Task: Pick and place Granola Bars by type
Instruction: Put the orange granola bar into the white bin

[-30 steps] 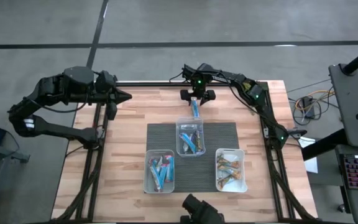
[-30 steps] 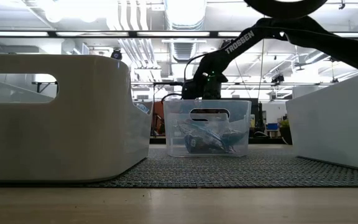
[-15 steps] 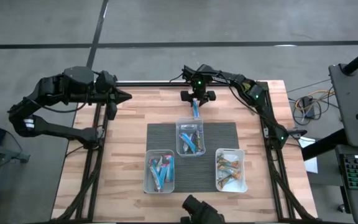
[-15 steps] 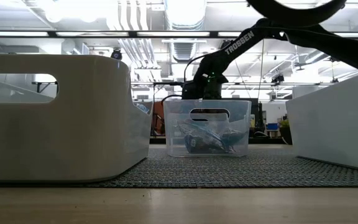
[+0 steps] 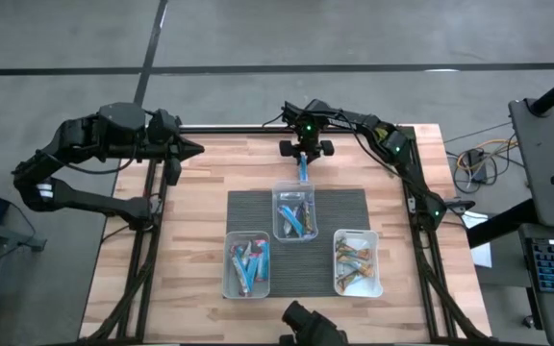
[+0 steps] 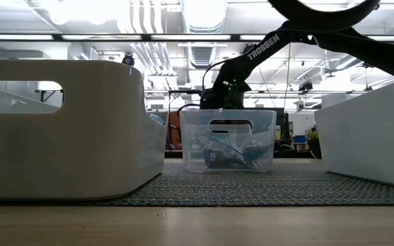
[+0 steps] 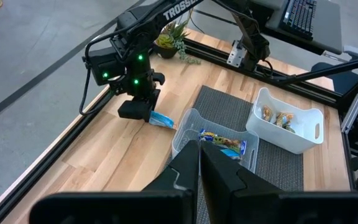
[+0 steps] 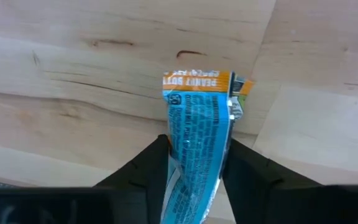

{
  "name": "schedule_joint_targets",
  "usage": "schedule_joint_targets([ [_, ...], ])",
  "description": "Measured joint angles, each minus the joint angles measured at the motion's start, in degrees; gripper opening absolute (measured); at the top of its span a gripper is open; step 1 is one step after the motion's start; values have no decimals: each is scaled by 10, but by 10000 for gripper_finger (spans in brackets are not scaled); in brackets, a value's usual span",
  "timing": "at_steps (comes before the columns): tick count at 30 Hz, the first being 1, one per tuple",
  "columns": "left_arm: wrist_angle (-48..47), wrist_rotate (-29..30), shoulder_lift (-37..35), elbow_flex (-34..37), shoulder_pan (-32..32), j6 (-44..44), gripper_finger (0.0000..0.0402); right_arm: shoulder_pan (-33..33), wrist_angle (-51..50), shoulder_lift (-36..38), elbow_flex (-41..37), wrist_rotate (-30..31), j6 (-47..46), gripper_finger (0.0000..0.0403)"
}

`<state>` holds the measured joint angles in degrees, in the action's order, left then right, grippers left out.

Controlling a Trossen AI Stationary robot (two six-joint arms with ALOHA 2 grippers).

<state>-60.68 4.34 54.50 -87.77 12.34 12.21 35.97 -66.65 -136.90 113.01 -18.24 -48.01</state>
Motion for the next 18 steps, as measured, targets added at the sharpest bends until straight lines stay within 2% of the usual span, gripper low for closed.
schedule_joint_targets([
  [13, 0, 0, 0, 0, 0, 0, 0, 0, 2, 0, 0, 0, 6, 67],
  [18, 0, 0, 0, 0, 0, 0, 0, 0, 2, 0, 0, 0, 7, 54],
])
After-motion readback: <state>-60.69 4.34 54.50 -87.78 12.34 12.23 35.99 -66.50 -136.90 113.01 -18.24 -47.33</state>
